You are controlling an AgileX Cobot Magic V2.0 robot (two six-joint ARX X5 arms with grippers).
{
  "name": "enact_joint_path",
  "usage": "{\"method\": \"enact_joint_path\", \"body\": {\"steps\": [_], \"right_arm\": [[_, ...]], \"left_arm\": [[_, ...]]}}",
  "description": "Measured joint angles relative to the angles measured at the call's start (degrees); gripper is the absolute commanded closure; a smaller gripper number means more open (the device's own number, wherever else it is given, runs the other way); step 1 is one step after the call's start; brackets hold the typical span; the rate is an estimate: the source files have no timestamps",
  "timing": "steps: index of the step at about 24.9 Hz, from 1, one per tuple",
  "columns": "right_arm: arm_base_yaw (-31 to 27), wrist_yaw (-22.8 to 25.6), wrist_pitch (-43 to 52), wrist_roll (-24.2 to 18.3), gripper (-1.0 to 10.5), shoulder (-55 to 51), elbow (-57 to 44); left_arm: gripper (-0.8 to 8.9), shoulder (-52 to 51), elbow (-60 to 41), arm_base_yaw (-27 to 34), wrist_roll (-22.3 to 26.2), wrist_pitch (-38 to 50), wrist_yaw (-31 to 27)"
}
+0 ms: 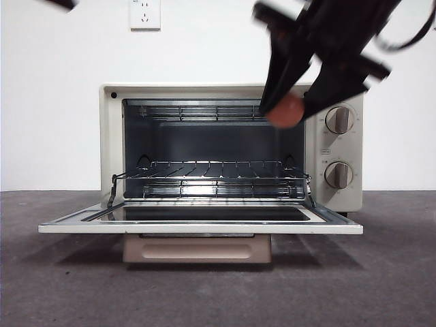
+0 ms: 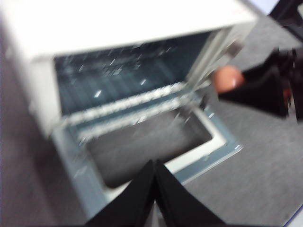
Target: Eggoven
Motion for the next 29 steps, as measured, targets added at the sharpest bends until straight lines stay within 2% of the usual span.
{"method": "enact_joint_path", "body": {"steps": [5,11,14,24,26,29], "right_arm": [[-1.0,-0.1,6.7,0.2,9.4,6.7,0.0],[-1.8,0.2,15.3,0.4,9.4,13.3,0.0],[-1.8,2.9,15.4,0.3,9.4,13.7,0.0],[-2.1,3.0,16.5,0.3,9.4,15.6,0.2],[-2.0,3.1,16.5,0.3,8.9,15.6,0.2],[-2.0,3.1,16.4,0.3,7.0,15.6,0.2]], "left_arm": [[8.07,-4.9,-5.7,2.1,-0.6,-2.4,0.0],[8.07,-7.3,-6.2,2.2,-0.7,-3.8,0.0],[8.07,-7.3,-6.2,2.2,-0.8,-4.1,0.0],[8.07,-7.3,-6.2,2.2,-0.8,-3.8,0.0],[8.07,-7.3,-6.2,2.2,-0.8,-3.8,0.0],[8.07,-7.3,-6.2,2.2,-0.8,-3.8,0.0]]}}
